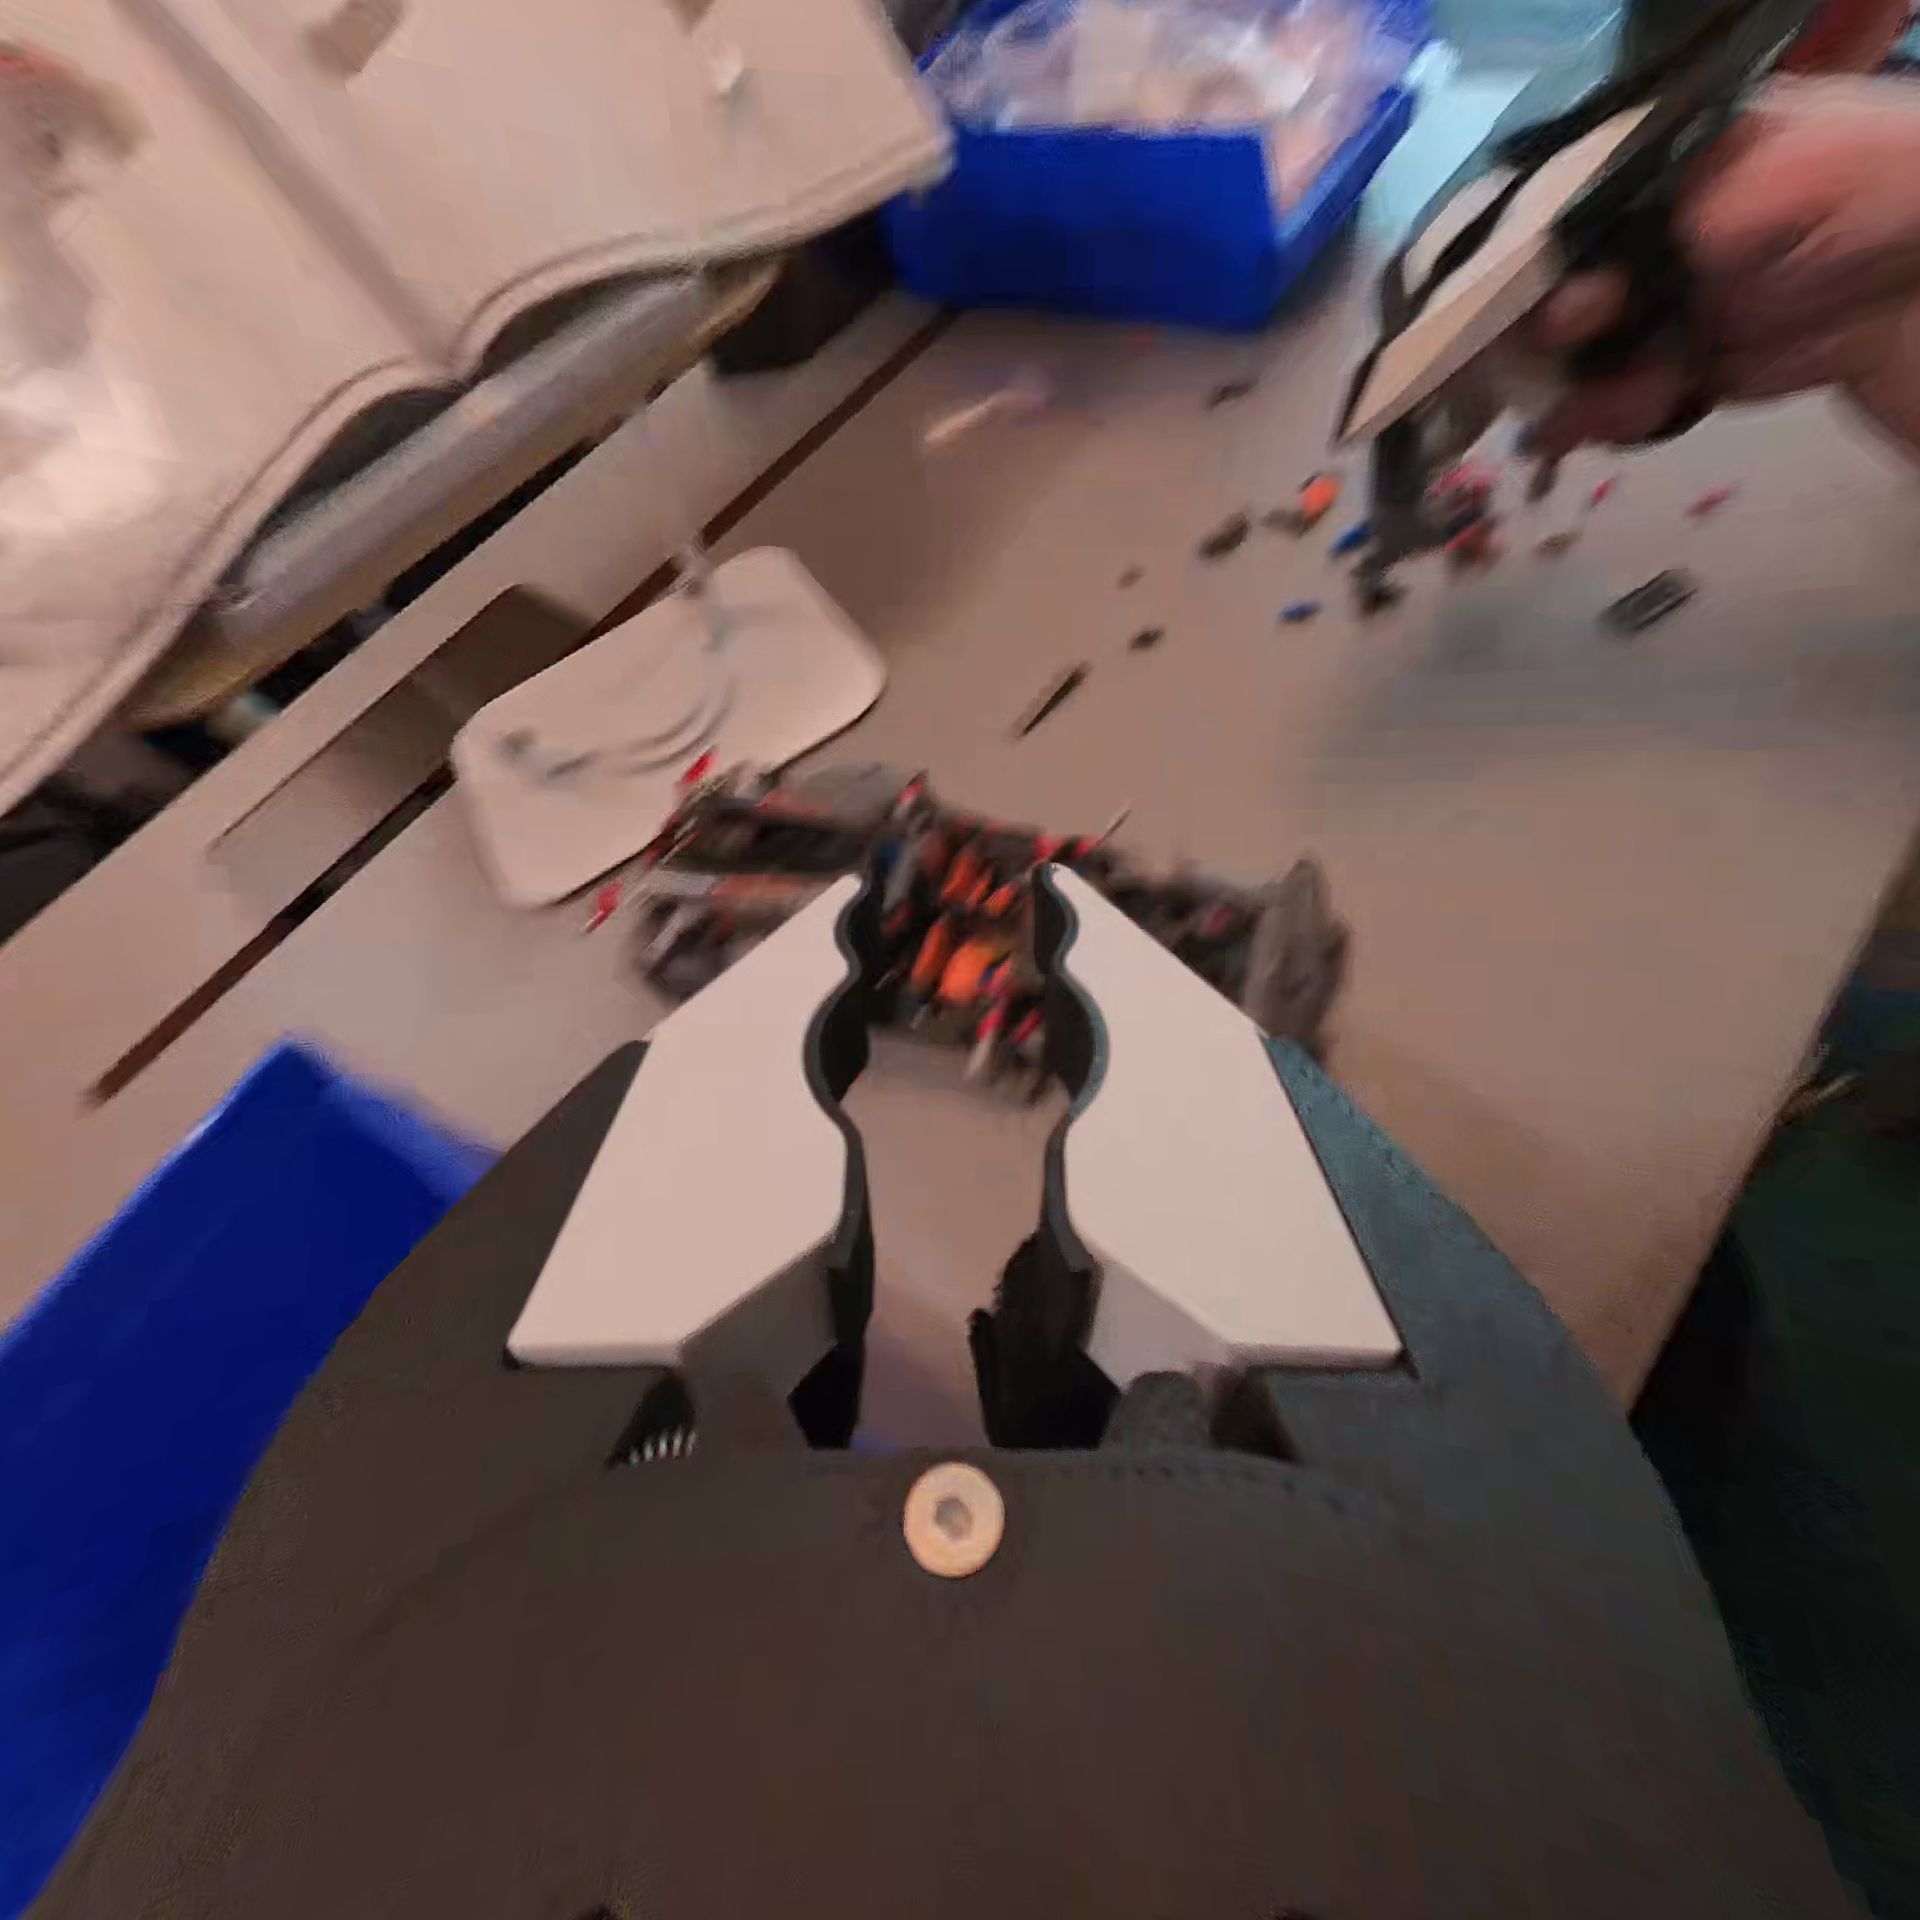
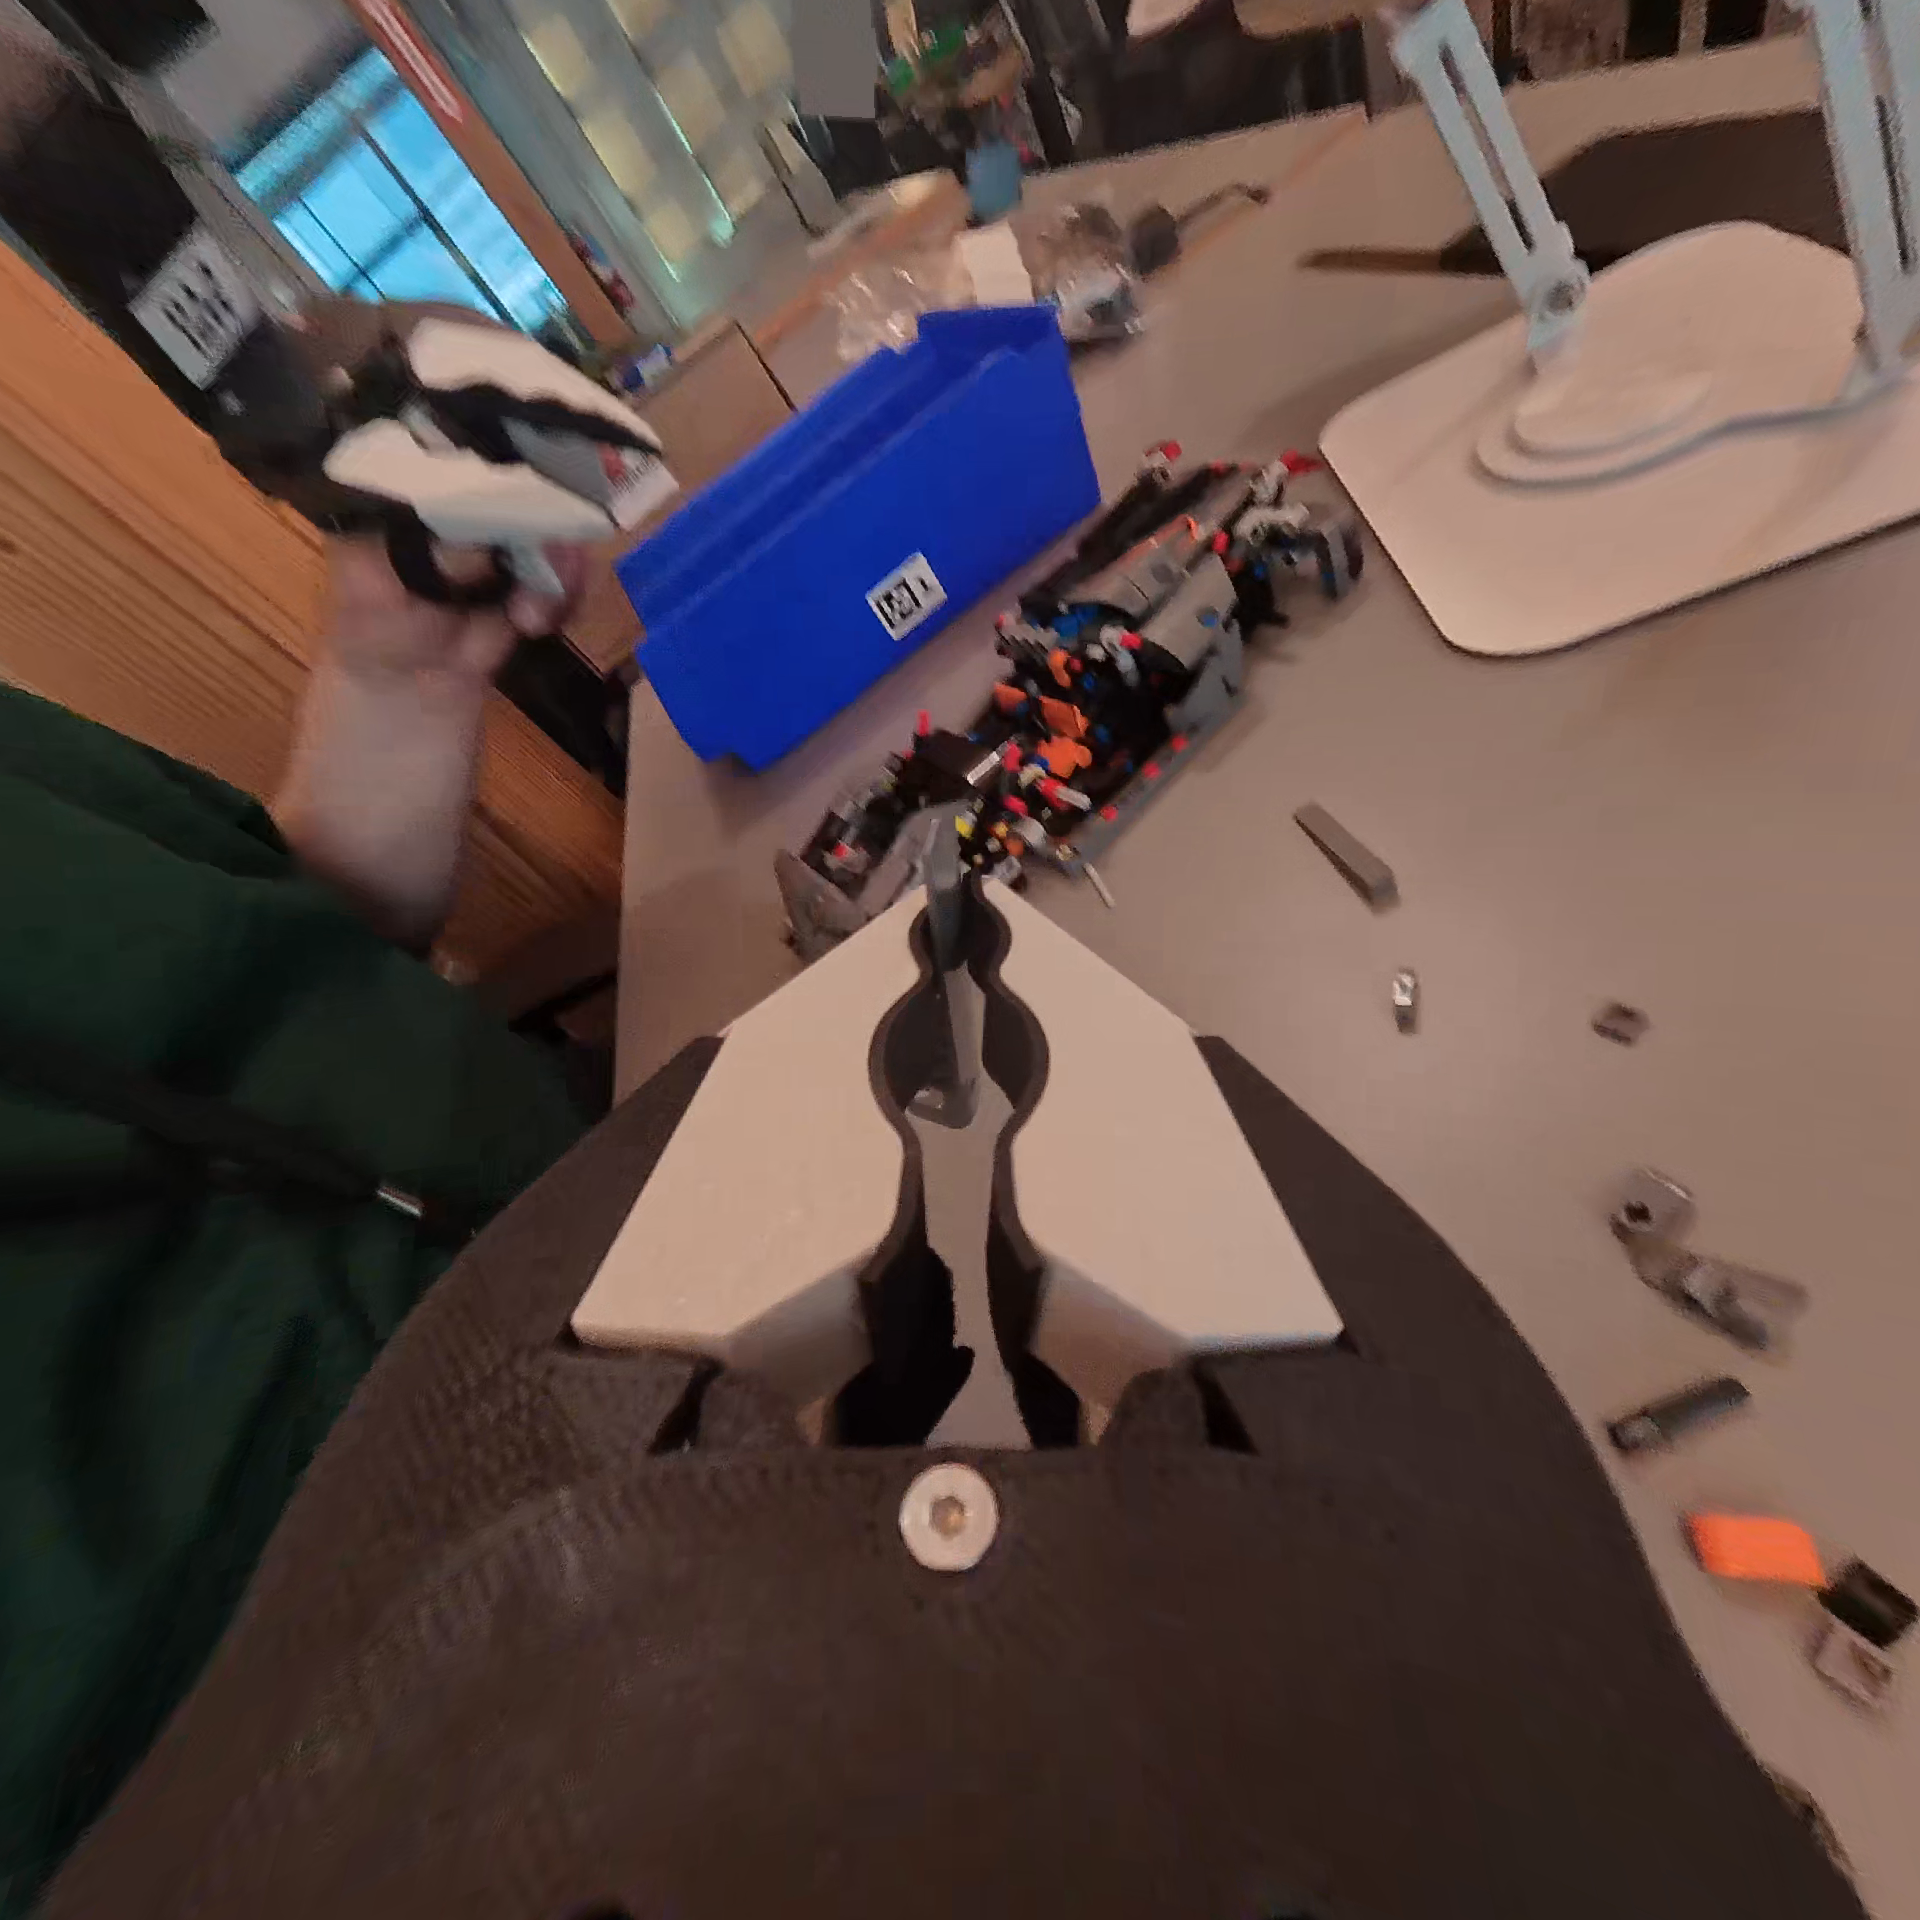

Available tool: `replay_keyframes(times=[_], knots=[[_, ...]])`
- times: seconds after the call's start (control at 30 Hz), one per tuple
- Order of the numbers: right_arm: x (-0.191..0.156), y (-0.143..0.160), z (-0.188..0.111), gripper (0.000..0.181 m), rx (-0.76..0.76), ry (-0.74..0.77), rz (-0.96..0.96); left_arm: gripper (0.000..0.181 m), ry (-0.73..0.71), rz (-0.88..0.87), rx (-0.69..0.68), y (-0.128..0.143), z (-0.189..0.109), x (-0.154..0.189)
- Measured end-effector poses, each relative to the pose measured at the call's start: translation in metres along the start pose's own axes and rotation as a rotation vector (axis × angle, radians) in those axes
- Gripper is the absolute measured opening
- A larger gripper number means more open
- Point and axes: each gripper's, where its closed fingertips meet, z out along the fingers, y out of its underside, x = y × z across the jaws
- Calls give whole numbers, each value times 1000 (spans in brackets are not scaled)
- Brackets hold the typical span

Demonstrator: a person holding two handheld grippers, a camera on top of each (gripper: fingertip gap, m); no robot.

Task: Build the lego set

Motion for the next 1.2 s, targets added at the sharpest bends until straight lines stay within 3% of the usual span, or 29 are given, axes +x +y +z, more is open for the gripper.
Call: replay_keyframes(times=[0.07,0.2,0.3,0.47,0.6,0.8,1.2], knots=[[11,11,1,0,-48,37,15,30,-134,58,-162,42,-39,-50],[26,26,3,0,-122,87,45,41,-251,69,-482,122,-97,-117],[34,38,4,0,-201,113,64,36,-237,74,-622,161,-109,-135],[41,55,6,0,-305,125,88,43,-66,107,-824,213,-89,-129],[44,65,10,0,-356,132,87,41,22,89,-871,227,-70,-120],[50,70,19,8,-366,145,91,33,31,-13,-952,257,-51,-112],[47,57,20,9,-293,109,70,36,35,-63,-881,250,-36,-116]])
